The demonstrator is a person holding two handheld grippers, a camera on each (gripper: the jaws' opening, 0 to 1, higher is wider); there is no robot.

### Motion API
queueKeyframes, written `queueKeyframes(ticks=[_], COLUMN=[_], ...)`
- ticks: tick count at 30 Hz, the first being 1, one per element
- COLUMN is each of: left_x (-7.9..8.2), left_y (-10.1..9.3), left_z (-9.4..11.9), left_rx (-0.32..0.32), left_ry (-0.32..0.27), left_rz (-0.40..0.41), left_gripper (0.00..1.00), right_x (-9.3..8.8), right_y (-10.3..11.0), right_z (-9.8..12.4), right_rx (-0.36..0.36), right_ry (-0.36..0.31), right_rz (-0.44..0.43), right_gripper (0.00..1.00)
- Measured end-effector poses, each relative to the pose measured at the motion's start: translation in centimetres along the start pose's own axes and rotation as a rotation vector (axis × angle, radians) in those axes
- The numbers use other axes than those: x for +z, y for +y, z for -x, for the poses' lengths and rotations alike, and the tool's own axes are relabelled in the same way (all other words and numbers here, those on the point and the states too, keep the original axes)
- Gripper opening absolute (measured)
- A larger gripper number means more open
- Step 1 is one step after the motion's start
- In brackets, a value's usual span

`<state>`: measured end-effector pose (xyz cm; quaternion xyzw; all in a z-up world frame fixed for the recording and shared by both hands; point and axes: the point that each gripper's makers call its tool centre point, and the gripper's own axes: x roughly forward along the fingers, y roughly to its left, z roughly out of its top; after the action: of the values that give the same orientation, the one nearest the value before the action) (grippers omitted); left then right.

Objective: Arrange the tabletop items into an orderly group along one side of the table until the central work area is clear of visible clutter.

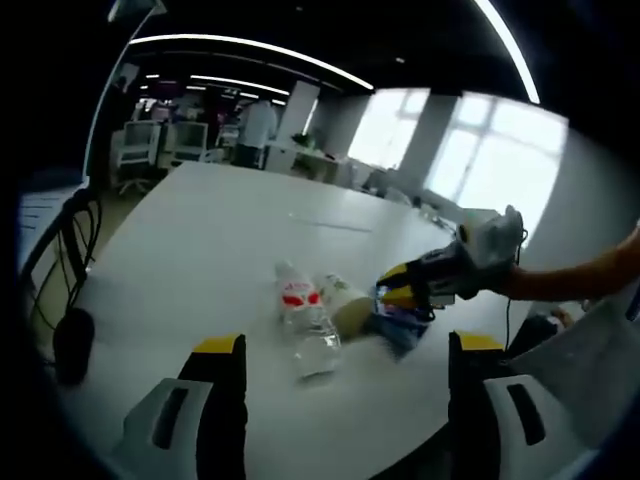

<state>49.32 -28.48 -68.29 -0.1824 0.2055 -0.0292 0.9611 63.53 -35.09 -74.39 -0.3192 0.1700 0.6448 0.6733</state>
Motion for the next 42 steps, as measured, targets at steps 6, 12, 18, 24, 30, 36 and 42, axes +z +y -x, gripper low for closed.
queueKeyframes(ticks=[6, 12, 18, 24, 30, 36, 42], left_x=[0.1, 0.2, 0.2, -0.2, -0.2, -0.3, -0.5], left_y=[0.2, 0.4, 0.5, 0.4, 0.3, 0.2, 0.1], left_z=[0.3, 0.5, 0.5, 0.4, 0.4, 0.3, 0.1], left_rx=[0.005, 0.007, 0.008, 0.003, -0.002, -0.004, -0.009], left_ry=[-0.003, -0.005, -0.006, 0.002, 0.005, 0.006, 0.013], left_rz=[0.011, 0.012, 0.015, 0.020, 0.019, 0.020, 0.021], left_gripper=[0.80, 0.79, 0.79, 0.79, 0.78, 0.78, 0.78], right_x=[-0.2, -0.5, -0.8, -0.7, -0.6, -0.3, 0.3], right_y=[0.2, -0.1, -0.2, -0.3, -0.4, -0.7, -1.7], right_z=[-0.9, -1.3, -1.6, -1.6, -1.5, -1.3, -1.0], right_rx=[-0.005, -0.028, -0.027, -0.034, -0.052, -0.072, -0.105], right_ry=[0.013, 0.027, 0.043, 0.043, 0.044, 0.042, 0.038], right_rz=[-0.004, 0.004, 0.011, 0.019, 0.029, 0.038, 0.043], right_gripper=[0.08, 0.07, 0.05, 0.02, 0.01, 0.00, 0.00])
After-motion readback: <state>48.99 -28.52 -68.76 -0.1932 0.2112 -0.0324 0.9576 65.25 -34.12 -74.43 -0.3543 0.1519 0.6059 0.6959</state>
